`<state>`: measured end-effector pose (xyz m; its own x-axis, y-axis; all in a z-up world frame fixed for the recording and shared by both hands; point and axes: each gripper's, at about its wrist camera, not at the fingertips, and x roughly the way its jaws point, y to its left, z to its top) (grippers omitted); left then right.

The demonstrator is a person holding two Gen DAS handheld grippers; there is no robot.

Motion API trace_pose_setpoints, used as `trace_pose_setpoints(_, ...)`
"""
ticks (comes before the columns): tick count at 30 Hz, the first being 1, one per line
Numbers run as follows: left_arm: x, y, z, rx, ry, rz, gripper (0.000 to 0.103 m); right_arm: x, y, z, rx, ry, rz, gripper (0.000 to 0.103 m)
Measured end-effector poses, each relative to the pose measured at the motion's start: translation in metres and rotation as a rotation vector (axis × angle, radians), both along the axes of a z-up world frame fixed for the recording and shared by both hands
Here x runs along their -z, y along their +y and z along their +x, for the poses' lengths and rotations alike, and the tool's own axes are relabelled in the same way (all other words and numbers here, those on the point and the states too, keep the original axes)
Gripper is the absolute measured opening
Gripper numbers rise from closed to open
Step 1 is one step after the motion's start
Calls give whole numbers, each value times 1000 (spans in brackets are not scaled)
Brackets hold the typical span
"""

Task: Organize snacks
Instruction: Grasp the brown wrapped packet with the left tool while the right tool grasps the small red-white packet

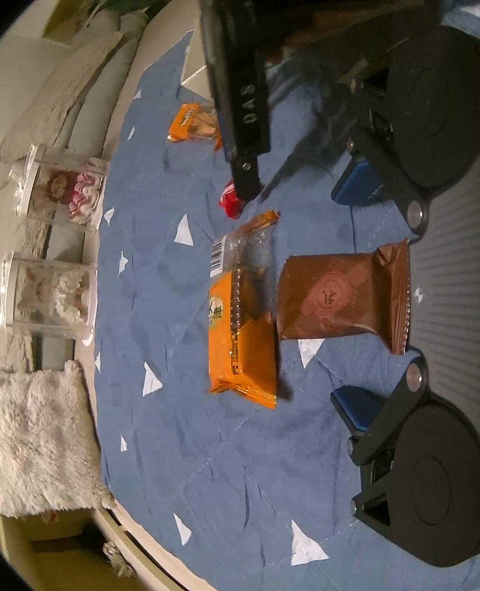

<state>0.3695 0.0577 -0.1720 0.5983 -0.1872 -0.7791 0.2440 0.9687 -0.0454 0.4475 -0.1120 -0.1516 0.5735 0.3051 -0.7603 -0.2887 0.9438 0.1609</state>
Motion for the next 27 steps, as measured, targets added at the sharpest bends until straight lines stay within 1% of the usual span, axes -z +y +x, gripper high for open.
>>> trace_pose_setpoints(2,2,0,-1,-1,0,8,103,2,0,5,-7,4,13,55)
trace_pose_setpoints(4,4,2,-2,-36,-7,-22,103,4,0,9,-11,13,34,52)
trace_pose_setpoints(6,4,6,-4,-59,-21,-52,103,7,0,12,-9,20,53,48)
trace_pose_setpoints(7,3,5,-5,-59,-26,-54,103,8,0,15,-10,26,58,46)
trace_pose_setpoints(9,1,4,-6,-57,-33,-52,102,12,-1,19,-9,31,56,38)
trace_pose_setpoints(10,0,4,-6,-61,-37,-50,101,13,-1,20,-8,33,56,38)
trace_pose_setpoints(12,-3,3,-7,-70,-49,-45,91,13,-3,20,-6,35,62,38)
trace_pose_setpoints(13,-4,3,-7,-71,-51,-37,88,13,-2,18,-4,38,63,37)
trace_pose_setpoints(15,-6,1,-6,-69,-52,-15,76,12,0,16,-2,39,61,37)
trace_pose_setpoints(17,-8,1,-5,-67,-47,-3,72,11,1,13,-2,40,56,37)
trace_pose_setpoints(19,-9,-2,-3,-59,-40,9,71,11,3,13,-4,40,48,36)
trace_pose_setpoints(22,-9,-11,-1,-26,-29,32,64,11,4,12,-5,38,35,35)
trace_pose_setpoints(25,-7,-20,-1,-19,-23,79,55,11,5,12,-2,34,32,35)
trace_pose_setpoints(27,-8,-17,-3,-59,-28,48,46,11,3,11,8,41,42,34)
